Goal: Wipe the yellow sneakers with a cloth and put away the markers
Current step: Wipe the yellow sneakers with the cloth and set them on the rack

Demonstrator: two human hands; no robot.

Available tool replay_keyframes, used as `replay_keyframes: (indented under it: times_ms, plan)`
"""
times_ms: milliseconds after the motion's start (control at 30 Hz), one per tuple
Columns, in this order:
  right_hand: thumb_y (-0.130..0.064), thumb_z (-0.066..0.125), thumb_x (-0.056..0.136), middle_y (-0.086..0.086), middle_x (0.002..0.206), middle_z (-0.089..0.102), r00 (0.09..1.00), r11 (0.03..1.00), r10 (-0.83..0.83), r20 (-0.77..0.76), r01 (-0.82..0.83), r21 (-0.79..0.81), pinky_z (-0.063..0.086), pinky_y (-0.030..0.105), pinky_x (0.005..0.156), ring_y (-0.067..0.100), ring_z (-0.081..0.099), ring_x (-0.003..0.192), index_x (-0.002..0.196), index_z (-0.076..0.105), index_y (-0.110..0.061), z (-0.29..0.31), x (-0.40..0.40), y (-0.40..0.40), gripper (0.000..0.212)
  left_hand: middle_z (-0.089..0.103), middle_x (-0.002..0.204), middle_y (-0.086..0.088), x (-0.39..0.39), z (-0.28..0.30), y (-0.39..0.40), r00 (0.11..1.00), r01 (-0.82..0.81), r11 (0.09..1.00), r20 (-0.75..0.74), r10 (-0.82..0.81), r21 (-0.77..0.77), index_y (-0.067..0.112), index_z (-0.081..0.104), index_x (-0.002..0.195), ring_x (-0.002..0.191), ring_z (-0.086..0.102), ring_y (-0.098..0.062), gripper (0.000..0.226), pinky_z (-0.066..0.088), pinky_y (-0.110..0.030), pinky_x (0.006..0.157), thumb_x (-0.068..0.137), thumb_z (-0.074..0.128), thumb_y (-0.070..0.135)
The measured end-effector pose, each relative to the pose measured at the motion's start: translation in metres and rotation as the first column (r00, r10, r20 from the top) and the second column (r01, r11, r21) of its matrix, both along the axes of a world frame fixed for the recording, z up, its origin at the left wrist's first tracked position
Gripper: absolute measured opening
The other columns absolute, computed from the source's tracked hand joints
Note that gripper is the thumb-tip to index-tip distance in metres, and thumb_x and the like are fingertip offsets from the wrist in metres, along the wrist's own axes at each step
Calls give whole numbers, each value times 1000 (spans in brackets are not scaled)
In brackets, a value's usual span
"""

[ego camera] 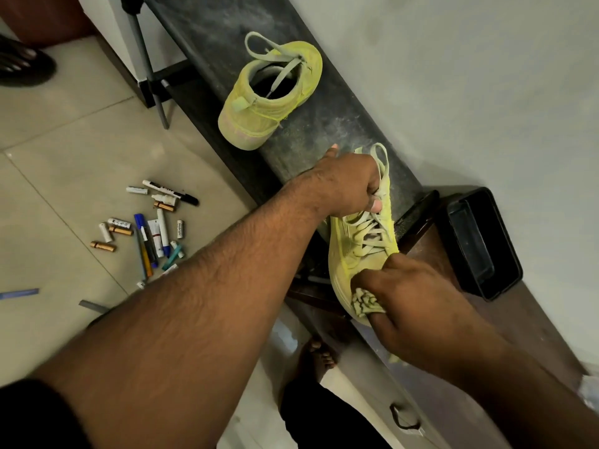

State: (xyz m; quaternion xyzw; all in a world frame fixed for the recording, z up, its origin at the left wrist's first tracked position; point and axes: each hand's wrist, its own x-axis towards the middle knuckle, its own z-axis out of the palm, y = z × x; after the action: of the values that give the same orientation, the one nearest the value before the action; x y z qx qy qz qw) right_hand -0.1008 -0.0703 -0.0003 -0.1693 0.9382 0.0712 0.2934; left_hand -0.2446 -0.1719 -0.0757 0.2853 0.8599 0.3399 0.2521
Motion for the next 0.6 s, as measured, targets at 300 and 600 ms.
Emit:
replay_keyframes:
  times_ms: [300, 600]
  plan:
    - [-26, 28, 78, 1, 104, 68, 985, 988, 136, -103, -128, 81, 41, 41, 90, 26, 58, 105, 102, 65, -19, -26, -19, -29, 45, 39, 57, 6, 0, 8, -1, 999, 13, 1000, 43, -13, 5, 17, 39, 57, 53, 36, -3, 44, 18, -41, 118, 91, 63, 31]
    - [-24, 40, 70, 2, 76, 66, 949, 948, 315, 4, -315, -51, 49, 39, 94, 23, 63, 78, 79, 64, -20, -22, 38, -8, 26, 42, 59, 8, 1, 11, -3, 999, -6, 1000, 45, 6, -7, 17, 45, 58, 62, 49, -10, 40, 22, -43, 117, 92, 62, 32]
